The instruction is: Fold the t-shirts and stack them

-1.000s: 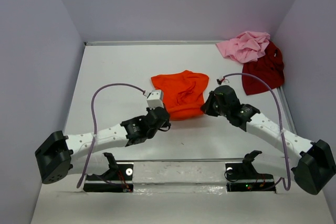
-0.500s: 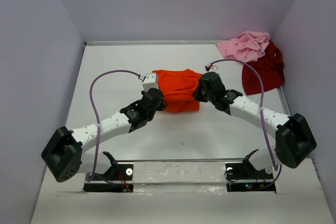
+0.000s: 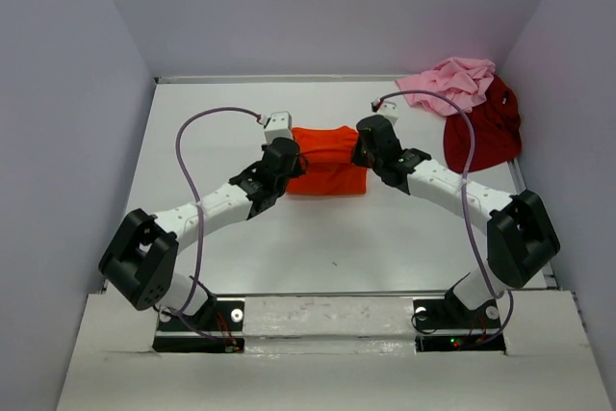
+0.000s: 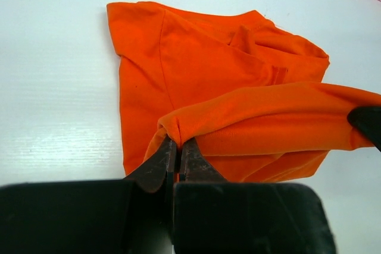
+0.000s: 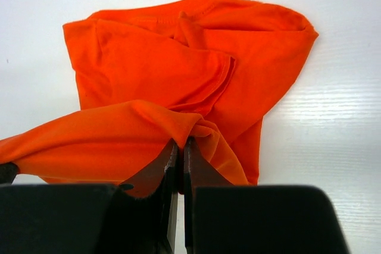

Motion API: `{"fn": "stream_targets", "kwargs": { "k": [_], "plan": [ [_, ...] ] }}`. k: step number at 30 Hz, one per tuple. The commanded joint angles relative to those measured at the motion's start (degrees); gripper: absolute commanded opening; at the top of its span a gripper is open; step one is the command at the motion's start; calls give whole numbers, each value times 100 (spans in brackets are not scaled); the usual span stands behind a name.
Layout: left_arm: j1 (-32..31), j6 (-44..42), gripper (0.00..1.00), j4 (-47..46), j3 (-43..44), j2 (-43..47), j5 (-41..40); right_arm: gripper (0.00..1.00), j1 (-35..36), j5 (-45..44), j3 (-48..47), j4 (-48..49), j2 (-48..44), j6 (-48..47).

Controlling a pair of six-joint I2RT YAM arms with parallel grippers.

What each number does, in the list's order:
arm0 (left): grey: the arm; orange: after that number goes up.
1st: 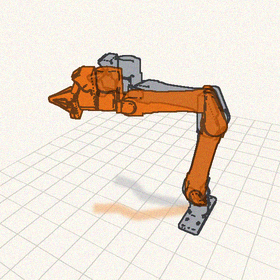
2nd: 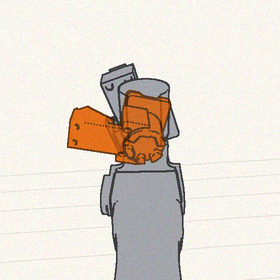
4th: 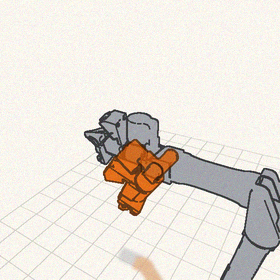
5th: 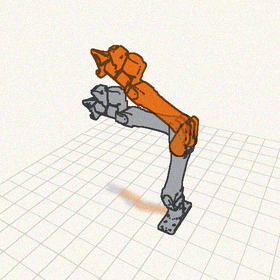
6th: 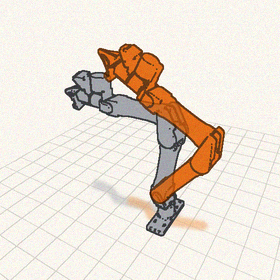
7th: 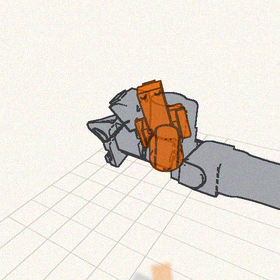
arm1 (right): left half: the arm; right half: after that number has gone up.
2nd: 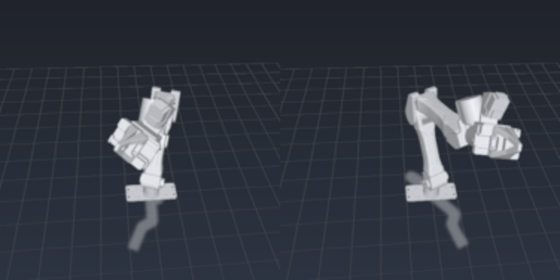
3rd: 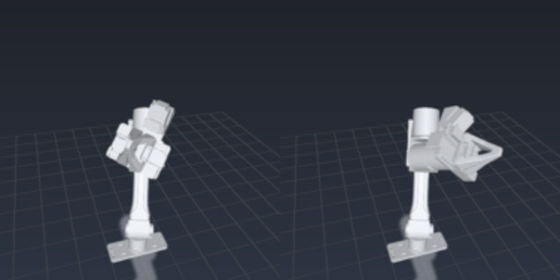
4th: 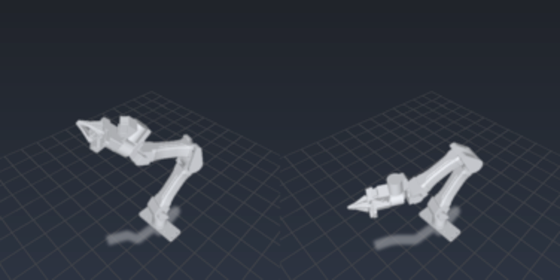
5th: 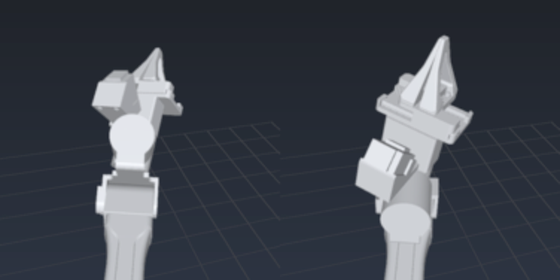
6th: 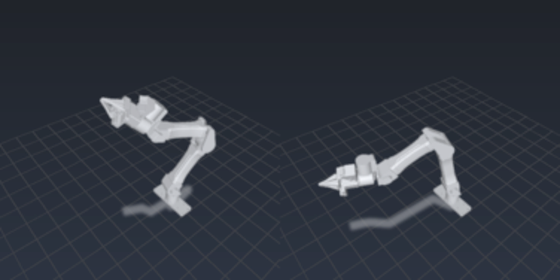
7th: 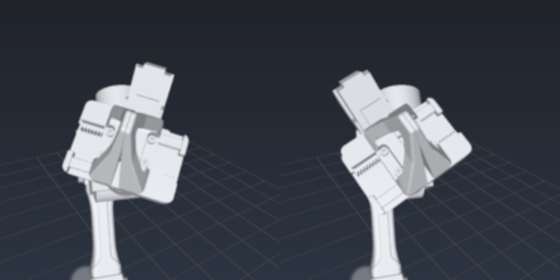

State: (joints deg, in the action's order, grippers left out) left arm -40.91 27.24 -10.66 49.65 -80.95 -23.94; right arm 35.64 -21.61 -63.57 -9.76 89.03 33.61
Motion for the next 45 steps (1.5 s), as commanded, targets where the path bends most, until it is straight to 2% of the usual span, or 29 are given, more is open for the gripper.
{"fn": "stream_targets", "kwargs": {
  "k": [1, 10, 16, 29, 30, 31, 33, 34, 35, 37, 45],
  "plan": [
    [179, -386, 0, -454, 414, -245, -58, 0, -136, -783, -410, 176, 70, -231],
    [408, -562, 0, -789, 985, -1247, 241, 0, -136, -1328, -639, 281, 439, -328],
    [522, -571, 0, -859, 1275, -1749, 224, 0, -189, -1206, -920, 492, 1159, -381],
    [917, -554, 2, -816, 1766, -2285, 135, 1, -242, -1477, -2500, 511, 2890, -583],
    [979, -501, 22, -772, 1811, -2398, 110, 25, -242, -1469, -2598, 467, 2961, -601],
    [997, -483, 32, -754, 1838, -2434, 118, 37, -302, -1408, -2599, 466, 3023, -644],
    [1023, -475, 44, -771, 1829, -2435, 92, 54, -303, -1460, -2599, 466, 3024, -689],
    [1032, -405, 49, -771, 1812, -2391, 39, 59, -303, -1434, -2573, 475, 2997, -706],
    [1023, -404, 57, -832, 1751, -2338, 13, 67, -303, -1408, -2546, 492, 2971, -758],
    [1032, -404, 63, -956, 1601, -2163, -31, 71, -303, -1294, -2485, 589, 2874, -951],
    [1006, -229, 64, -781, 1101, -1338, 30, 72, -303, -882, -1949, 888, 2233, -1330]
  ]
}}
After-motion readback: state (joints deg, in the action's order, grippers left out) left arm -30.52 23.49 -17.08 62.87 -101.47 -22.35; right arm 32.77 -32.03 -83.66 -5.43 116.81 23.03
